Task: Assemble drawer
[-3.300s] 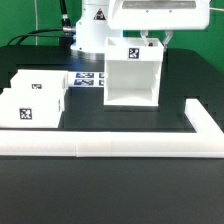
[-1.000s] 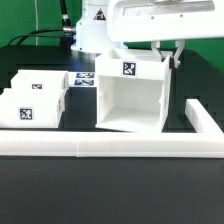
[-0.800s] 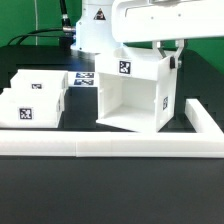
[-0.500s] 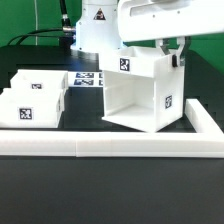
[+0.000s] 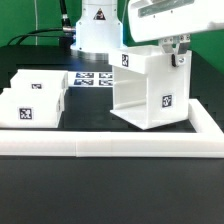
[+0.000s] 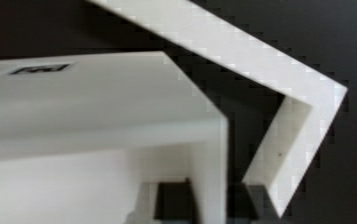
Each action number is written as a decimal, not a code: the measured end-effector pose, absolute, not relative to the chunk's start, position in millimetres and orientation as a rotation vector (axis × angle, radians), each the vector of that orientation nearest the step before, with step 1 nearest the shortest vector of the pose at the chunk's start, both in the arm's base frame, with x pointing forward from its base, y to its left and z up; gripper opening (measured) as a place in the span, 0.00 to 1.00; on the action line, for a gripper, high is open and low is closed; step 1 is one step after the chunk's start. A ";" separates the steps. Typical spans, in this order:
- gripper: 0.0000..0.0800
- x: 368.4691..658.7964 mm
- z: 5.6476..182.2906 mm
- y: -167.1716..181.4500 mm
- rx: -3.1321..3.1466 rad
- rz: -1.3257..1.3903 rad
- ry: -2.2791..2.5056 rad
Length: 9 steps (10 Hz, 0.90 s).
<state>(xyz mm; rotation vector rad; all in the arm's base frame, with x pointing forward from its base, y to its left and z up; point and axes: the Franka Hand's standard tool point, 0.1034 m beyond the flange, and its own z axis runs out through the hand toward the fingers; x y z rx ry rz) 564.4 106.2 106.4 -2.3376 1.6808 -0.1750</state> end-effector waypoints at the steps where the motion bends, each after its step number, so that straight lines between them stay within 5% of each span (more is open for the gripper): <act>1: 0.06 573.3 106.6 107.6 -2.234 -0.159 1.788; 9: 0.06 645.3 103.4 102.2 -1.987 -0.038 2.021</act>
Offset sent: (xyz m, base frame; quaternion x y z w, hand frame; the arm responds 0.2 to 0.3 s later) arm 0.0440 -0.0074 -0.0065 -0.0033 -0.0009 0.2723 0.9622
